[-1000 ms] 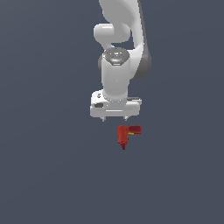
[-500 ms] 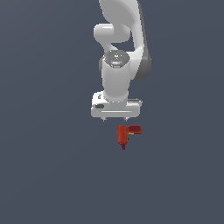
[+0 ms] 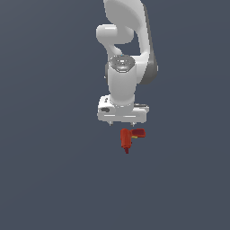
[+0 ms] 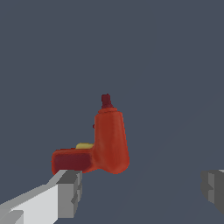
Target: Pick up the object and move it to a goal position.
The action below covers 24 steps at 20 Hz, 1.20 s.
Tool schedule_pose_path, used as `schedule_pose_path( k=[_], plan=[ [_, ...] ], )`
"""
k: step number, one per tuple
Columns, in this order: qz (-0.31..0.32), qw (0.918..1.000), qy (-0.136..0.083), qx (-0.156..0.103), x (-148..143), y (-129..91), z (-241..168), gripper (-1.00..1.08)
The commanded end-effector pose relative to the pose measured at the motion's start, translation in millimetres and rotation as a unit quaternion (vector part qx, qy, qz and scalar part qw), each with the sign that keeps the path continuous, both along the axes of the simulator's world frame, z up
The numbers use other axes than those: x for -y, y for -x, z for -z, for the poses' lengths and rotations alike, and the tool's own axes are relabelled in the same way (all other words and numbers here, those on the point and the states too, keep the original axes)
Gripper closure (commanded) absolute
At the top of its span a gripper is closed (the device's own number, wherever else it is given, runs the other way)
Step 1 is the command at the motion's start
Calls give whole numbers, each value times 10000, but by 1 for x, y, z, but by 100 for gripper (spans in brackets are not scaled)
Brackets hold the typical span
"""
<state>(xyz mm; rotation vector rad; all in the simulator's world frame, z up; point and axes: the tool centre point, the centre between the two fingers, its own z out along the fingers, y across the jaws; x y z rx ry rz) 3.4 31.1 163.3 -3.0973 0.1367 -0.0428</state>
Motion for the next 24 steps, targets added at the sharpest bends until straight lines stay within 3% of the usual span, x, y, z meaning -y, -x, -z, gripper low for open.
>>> schedule_pose_path(
  k=[1, 7, 13, 18, 24],
  plan=[
    [230, 9997, -71, 30, -7, 0, 5, -100],
    [1004, 9944, -299, 112, -29, 1, 20, -100],
    [1903, 9801, -543, 170, -50, 4, 36, -100],
    [2657, 9611, -728, 197, -66, 7, 49, -100],
    [3555, 9299, -923, 211, -82, 13, 65, -100]
  ],
)
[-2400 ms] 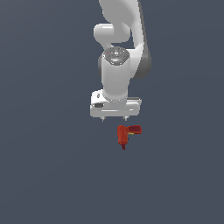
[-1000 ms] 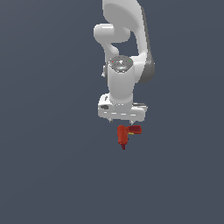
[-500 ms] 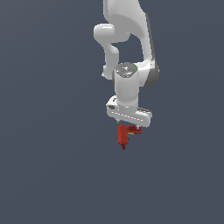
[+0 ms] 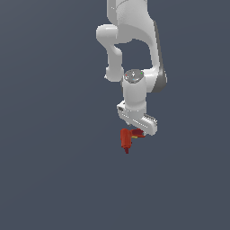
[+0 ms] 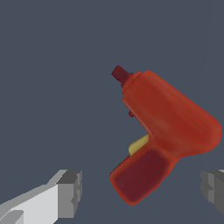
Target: Pick up the object and move it to a goal position.
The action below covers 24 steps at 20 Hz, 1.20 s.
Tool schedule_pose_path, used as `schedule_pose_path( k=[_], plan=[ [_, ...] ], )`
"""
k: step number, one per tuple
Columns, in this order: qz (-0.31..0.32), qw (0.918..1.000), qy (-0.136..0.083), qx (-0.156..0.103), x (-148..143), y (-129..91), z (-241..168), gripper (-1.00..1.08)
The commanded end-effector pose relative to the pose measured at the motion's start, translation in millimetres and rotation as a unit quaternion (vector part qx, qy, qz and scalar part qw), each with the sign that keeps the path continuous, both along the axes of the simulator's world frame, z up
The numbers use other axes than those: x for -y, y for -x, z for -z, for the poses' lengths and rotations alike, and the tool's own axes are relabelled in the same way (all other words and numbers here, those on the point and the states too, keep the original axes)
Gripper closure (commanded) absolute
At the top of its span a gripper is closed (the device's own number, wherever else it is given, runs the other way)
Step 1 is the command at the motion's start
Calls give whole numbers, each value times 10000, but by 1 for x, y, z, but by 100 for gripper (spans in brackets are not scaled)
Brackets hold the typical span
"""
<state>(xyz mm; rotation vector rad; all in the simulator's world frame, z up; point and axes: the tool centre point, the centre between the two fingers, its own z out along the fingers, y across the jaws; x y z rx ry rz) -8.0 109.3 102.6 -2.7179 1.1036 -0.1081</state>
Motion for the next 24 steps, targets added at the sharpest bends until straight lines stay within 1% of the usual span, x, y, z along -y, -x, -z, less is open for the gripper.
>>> schedule_pose_path(
  k=[1, 5, 8, 16, 20, 24],
  plan=[
    [407, 9991, -93, 0, -6, 3, 6, -100],
    [1044, 9943, -230, -6, -15, 7, 16, -100],
    [1523, 9878, -327, -12, -20, 11, 24, -100],
    [2657, 9626, -535, -25, -30, 23, 41, -100],
    [3036, 9509, -597, -27, -32, 27, 47, -100],
    [3287, 9423, -637, -26, -33, 30, 50, -100]
  ],
)
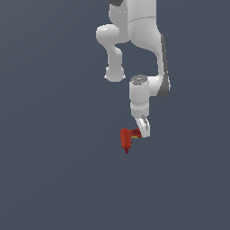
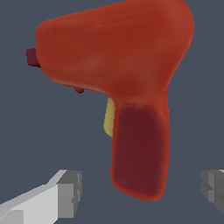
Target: Pick up the object and move it to a goal position.
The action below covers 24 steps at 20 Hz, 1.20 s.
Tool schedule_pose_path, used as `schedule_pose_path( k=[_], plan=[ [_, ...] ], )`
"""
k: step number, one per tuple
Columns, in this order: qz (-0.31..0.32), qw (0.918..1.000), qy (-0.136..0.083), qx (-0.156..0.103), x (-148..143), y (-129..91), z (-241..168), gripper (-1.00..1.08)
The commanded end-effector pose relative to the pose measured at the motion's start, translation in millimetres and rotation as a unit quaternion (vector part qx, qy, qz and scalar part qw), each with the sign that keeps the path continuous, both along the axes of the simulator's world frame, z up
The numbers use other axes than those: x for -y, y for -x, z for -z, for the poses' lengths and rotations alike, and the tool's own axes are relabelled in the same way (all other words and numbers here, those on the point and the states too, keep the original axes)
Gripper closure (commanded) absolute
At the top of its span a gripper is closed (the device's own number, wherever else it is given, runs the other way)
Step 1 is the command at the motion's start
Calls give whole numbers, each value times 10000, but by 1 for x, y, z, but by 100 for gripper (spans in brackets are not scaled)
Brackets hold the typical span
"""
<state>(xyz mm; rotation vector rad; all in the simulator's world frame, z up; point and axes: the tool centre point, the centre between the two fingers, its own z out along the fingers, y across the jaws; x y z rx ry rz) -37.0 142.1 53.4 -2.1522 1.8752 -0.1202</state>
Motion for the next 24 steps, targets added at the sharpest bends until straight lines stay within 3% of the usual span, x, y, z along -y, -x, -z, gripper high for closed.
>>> schedule_pose_path(
  k=[1, 24],
  plan=[
    [152, 9999, -23, 1, 0, 2, 2, -100],
    [256, 9997, -40, 0, -5, -5, 32, -100]
  ],
)
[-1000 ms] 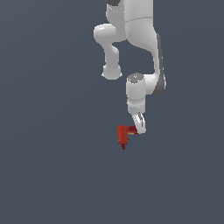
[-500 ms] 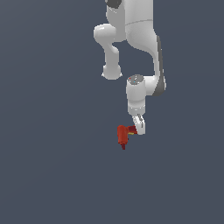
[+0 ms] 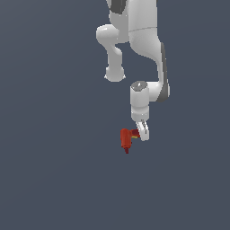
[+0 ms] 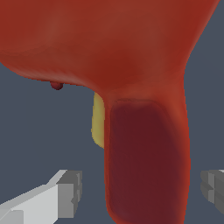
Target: Pick up the object and move it to a goal position.
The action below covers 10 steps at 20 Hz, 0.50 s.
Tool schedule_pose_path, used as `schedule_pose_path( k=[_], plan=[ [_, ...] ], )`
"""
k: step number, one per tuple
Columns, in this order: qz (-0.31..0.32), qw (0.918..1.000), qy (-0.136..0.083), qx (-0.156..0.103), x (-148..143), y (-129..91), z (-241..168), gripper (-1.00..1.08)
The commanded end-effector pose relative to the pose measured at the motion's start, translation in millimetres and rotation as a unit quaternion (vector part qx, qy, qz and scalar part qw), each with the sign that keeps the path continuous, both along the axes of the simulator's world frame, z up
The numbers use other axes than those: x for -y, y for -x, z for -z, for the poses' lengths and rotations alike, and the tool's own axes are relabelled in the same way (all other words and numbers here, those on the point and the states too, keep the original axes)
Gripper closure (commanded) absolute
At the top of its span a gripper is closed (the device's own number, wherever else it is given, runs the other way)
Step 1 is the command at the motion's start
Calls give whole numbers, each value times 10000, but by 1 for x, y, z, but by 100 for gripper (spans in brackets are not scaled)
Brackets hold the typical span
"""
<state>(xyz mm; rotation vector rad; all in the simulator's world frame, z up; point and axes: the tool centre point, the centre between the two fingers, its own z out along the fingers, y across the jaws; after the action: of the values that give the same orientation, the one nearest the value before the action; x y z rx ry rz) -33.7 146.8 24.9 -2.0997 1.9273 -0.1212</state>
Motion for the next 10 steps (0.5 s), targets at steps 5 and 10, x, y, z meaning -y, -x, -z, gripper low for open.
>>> schedule_pose_path(
  k=[5, 10],
  plan=[
    [4, 10000, 6, 2, -1, -2, 3, 108],
    [4, 10000, 6, 2, -1, -2, 3, 108]
  ],
)
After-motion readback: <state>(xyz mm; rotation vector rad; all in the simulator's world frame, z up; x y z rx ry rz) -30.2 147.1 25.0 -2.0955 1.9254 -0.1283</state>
